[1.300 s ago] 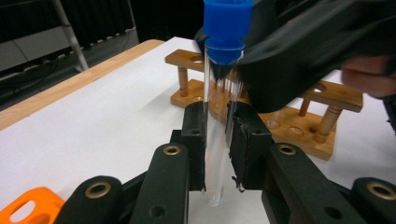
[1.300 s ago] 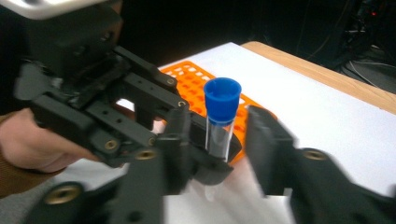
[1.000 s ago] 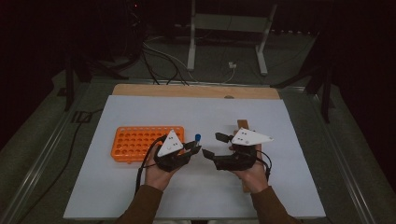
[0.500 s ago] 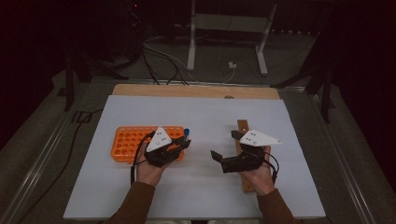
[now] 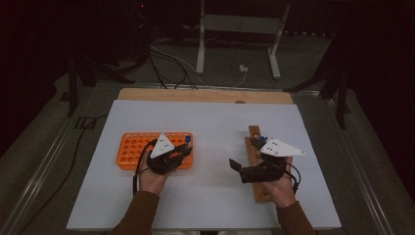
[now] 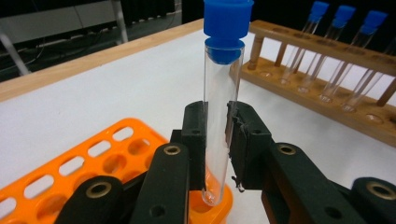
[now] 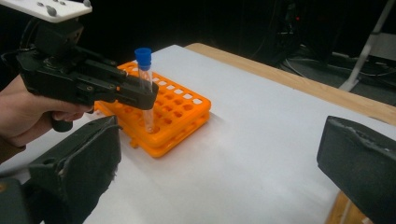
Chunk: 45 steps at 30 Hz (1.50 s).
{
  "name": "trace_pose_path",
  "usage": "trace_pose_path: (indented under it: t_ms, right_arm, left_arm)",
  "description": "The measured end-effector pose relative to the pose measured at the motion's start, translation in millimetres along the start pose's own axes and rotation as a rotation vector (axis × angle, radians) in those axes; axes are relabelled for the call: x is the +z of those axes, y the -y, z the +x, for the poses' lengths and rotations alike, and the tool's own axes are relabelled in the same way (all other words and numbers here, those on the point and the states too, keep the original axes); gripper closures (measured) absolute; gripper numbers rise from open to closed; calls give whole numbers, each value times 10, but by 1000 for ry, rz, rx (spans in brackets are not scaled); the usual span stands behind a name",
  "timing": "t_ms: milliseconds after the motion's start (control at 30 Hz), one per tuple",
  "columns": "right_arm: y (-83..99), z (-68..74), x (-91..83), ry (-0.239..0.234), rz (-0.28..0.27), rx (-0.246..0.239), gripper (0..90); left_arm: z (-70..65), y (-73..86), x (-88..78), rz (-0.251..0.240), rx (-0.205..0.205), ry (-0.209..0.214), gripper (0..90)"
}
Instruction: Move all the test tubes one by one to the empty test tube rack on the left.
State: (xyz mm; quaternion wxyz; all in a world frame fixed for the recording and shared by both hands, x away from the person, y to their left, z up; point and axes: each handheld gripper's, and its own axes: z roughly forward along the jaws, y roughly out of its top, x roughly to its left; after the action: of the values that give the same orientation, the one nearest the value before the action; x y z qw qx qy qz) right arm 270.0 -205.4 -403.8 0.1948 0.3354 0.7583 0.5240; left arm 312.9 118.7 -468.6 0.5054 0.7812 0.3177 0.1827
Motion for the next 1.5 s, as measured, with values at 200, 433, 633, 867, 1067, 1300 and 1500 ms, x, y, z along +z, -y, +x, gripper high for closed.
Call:
trace_pose_path:
  t_ms: [200,433,633,867,1067,1300,1500]
  right_arm:
    - [28,-21,-71,6,-13,12,0]
    - [107,-50,-107,14,-8,26,0]
    - [124,-78,-137,18,-12,34,0]
    - [124,-67,-145,15,-10,30,0]
    - [134,-57,-138,11,-7,27,0]
    - [147,-52,-128,7,-2,27,0]
    - [165,-40,-107,0,4,25,0]
  left_arm:
    - [37,66,45,19,-12,-14,779]
    - [41,155,108,58,-22,-18,779]
    - [38,183,134,79,-25,-19,779]
    - [27,209,132,97,-22,-24,781]
    - [6,254,147,113,-11,-33,781]
    - [-31,269,142,109,18,-46,781]
    - [-42,290,130,100,18,-52,781]
